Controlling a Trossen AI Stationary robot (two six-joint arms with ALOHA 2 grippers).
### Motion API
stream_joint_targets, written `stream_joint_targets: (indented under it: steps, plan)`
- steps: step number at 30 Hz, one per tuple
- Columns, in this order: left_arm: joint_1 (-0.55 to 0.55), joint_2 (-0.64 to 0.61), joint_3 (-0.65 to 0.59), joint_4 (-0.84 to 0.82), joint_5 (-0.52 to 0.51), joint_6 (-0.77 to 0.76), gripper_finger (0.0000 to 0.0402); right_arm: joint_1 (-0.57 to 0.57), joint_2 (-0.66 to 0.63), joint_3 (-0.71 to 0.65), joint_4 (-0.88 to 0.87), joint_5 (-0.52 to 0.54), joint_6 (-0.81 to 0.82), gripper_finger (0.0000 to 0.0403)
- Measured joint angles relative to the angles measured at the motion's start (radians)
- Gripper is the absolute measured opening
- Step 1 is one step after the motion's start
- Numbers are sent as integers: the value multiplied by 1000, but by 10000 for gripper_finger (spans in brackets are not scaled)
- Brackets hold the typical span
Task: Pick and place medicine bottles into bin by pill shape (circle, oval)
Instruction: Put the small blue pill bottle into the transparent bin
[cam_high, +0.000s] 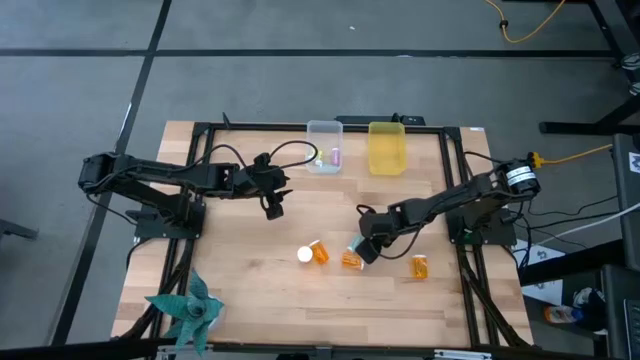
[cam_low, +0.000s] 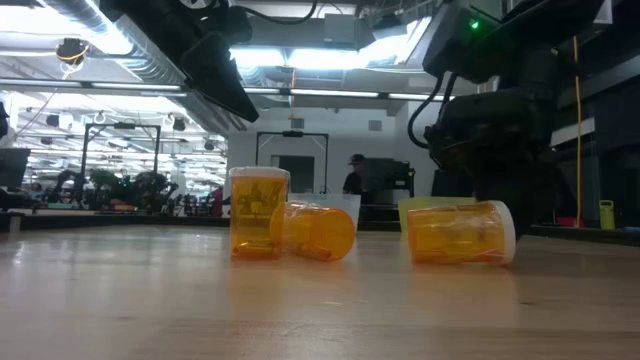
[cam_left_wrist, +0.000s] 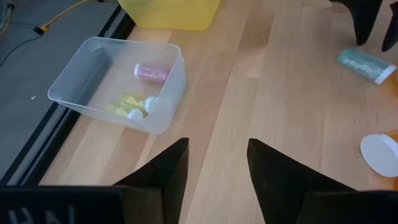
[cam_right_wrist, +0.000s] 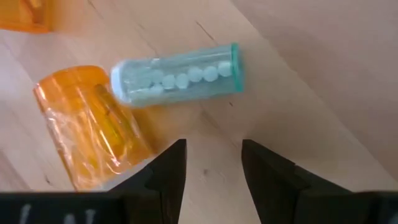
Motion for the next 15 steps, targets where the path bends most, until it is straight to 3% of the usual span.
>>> stream_joint_targets:
  steps: [15]
  plan:
    - [0, 0, 0, 5, 0, 0, 157, -7, 34, 42, 94, -14, -88, 158]
